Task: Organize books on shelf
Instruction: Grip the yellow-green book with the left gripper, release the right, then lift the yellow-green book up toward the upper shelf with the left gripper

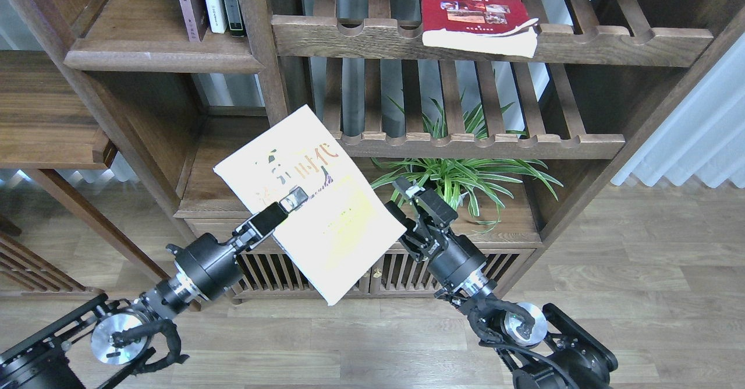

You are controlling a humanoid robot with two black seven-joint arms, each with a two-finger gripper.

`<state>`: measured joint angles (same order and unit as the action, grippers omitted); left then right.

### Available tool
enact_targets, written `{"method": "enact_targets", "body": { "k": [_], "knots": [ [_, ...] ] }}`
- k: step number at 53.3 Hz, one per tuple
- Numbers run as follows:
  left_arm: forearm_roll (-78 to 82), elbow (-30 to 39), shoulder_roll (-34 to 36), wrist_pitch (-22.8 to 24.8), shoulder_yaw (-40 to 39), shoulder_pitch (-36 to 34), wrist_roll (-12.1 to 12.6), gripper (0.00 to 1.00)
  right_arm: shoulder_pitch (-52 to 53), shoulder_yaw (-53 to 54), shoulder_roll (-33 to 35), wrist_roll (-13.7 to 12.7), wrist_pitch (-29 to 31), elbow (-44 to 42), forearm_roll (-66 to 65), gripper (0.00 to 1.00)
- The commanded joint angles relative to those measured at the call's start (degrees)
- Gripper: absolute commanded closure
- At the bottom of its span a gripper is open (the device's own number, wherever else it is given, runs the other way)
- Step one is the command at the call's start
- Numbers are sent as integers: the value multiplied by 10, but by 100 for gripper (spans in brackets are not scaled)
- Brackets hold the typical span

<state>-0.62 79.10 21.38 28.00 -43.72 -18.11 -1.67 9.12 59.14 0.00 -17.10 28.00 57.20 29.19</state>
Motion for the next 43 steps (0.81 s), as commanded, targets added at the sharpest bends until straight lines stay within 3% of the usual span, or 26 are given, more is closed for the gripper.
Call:
{"method": "enact_targets", "body": {
  "k": [1, 21, 28, 43],
  "knots": [
    [41, 0, 7, 0, -23, -4, 4, 92, 5, 0, 0, 2, 0, -1, -1, 22],
    [113, 1, 6, 0, -58, -39, 5, 93, 17, -7, 0, 2, 0, -1, -3, 22],
    [118, 1, -1, 0, -83, -61, 26, 93, 22, -6, 0, 2, 0, -4, -16, 19],
    [118, 2, -5, 0, -145, -105, 26, 93, 27, -3, 0, 2, 0, -10, -22, 17]
  ]
}}
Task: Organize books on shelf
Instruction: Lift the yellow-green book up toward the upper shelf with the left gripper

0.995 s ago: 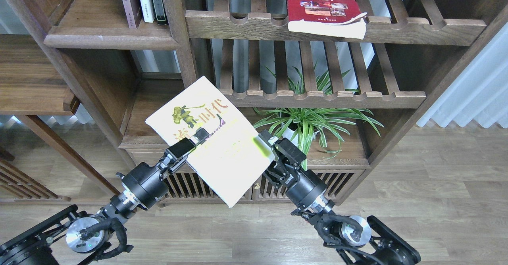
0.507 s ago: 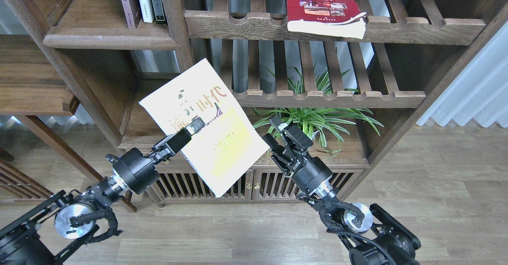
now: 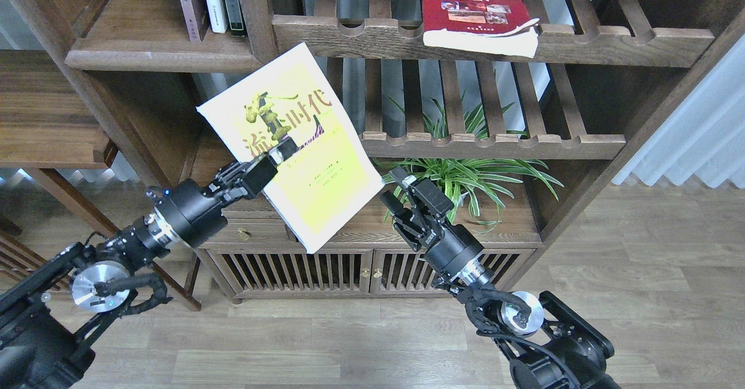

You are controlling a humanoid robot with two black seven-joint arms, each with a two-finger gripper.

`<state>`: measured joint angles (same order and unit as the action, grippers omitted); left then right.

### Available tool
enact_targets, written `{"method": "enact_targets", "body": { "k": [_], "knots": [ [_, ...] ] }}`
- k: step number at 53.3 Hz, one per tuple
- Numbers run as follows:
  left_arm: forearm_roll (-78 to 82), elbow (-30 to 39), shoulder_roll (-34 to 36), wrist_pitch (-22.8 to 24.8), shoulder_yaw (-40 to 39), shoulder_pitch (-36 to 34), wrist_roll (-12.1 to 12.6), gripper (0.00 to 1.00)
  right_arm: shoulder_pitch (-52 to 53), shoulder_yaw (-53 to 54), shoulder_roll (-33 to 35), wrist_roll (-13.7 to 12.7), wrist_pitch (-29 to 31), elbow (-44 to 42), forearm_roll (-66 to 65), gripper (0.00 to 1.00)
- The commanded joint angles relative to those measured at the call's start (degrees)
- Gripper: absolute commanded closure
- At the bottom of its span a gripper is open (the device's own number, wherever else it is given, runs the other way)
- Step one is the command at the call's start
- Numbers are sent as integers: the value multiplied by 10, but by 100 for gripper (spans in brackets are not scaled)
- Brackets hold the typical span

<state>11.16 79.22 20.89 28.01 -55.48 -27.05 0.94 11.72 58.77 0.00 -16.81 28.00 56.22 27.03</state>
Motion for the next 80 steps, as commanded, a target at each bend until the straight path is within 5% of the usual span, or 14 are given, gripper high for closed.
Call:
{"method": "enact_targets", "body": {
  "k": [1, 34, 80],
  "knots": [
    [0, 1, -1, 0, -33, -18, 0, 93, 1, 0, 0, -1, 0, -1, 0, 17],
    [-1, 1, -10, 0, -147, -82, 0, 94, -4, -4, 0, -1, 0, -9, -4, 17],
    [-49, 0, 121, 0, -278, -122, 0, 92, -7, -19, 0, 0, 0, -17, -24, 17]
  ]
}}
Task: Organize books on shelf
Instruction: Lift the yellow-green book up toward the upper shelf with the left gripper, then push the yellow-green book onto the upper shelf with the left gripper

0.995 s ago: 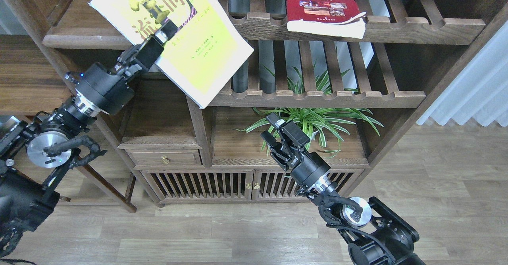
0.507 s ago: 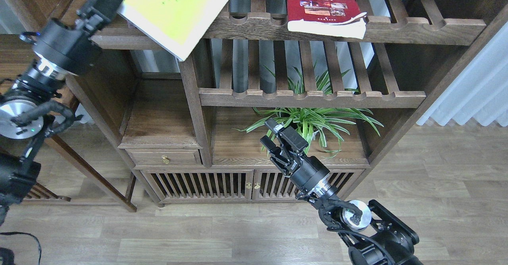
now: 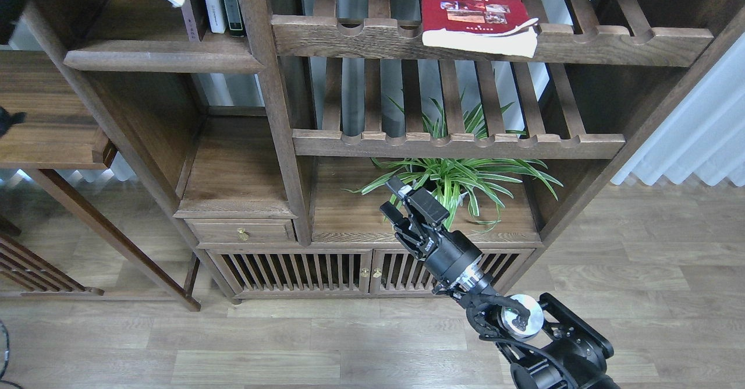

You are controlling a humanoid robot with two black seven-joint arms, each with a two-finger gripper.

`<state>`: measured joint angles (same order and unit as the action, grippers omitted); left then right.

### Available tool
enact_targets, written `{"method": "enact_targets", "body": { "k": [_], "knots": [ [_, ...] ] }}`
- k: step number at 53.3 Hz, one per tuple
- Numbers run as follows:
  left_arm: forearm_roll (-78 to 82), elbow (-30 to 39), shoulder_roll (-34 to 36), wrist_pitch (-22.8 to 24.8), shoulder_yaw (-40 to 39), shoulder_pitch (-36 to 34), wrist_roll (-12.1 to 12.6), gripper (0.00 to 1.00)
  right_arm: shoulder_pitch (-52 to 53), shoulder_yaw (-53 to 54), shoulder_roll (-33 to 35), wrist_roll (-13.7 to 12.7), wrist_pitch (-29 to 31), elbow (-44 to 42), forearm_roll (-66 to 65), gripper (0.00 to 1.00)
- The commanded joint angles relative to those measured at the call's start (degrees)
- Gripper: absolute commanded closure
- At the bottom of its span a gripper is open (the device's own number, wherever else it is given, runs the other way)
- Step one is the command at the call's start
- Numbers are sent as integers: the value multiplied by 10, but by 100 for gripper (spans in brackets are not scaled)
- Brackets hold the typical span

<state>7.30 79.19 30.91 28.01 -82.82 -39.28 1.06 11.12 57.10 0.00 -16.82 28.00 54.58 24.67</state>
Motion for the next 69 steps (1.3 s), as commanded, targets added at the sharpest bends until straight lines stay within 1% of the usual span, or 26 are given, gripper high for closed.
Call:
{"method": "enact_targets", "body": {
  "k": [1, 26, 36, 50, 63, 69],
  "knots": [
    [-11, 0, 23, 0, -5, 1, -1, 92, -1, -2, 0, 0, 0, -1, -1, 17],
    [-25, -1, 61, 0, -31, -12, -1, 90, -1, -3, 0, 0, 0, -7, -2, 14],
    [-25, -6, 96, 0, -46, -10, -1, 90, -1, -3, 0, 0, 0, -8, -3, 13],
    [-23, -34, 134, 0, -53, 1, 1, 90, -2, -3, 0, 0, 0, -11, -2, 12],
    [-15, -66, 133, 0, -24, 9, 0, 91, -5, -3, 0, 0, 0, -13, -2, 12],
    [10, -94, 129, 0, -8, 9, -4, 92, -8, -3, 0, 0, 0, -13, -3, 12]
  ]
}}
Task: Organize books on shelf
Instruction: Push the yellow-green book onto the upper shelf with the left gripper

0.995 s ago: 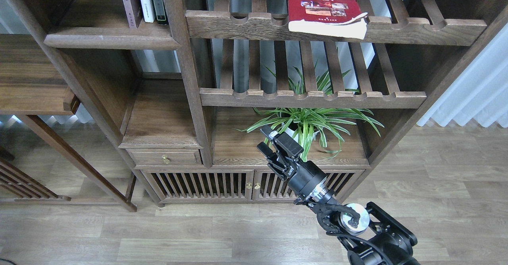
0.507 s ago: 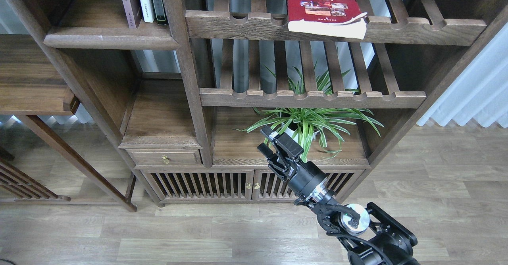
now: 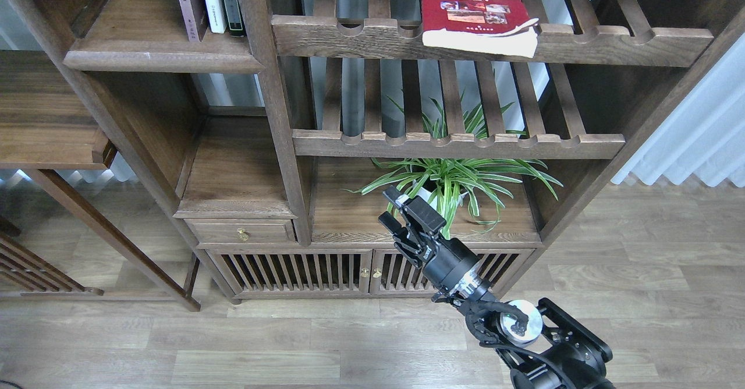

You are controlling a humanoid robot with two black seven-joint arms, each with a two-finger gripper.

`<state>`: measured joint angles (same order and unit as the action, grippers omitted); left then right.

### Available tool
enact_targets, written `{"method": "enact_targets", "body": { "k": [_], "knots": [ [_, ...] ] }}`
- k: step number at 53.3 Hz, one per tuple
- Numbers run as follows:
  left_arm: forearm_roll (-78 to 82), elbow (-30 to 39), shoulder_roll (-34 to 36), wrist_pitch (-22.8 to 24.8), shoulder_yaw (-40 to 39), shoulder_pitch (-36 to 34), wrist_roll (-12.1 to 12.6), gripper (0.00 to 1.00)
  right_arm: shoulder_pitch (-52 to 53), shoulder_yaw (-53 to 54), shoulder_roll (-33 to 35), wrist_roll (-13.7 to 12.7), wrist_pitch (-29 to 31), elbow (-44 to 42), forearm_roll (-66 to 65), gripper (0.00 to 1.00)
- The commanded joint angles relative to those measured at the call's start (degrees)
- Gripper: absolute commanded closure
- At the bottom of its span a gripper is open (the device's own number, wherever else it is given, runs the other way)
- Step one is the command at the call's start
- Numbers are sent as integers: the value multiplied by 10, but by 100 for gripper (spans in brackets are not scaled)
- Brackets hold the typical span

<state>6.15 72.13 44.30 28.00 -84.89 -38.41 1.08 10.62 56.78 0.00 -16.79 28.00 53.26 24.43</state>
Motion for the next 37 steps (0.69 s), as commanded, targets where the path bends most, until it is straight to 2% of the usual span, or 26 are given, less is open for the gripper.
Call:
{"method": "enact_targets", "body": {
  "k": [1, 27, 37],
  "knots": [
    [24, -26, -6, 0, 14, 0, -5, 92, -3, 0, 0, 0, 0, 0, 0, 12],
    [91, -81, -90, 0, 39, -10, -6, 92, -3, -12, 0, 0, 0, -6, 0, 12],
    [115, -99, -114, 0, 50, -47, -3, 91, -2, -12, 0, 0, 0, -6, -1, 11]
  ]
}}
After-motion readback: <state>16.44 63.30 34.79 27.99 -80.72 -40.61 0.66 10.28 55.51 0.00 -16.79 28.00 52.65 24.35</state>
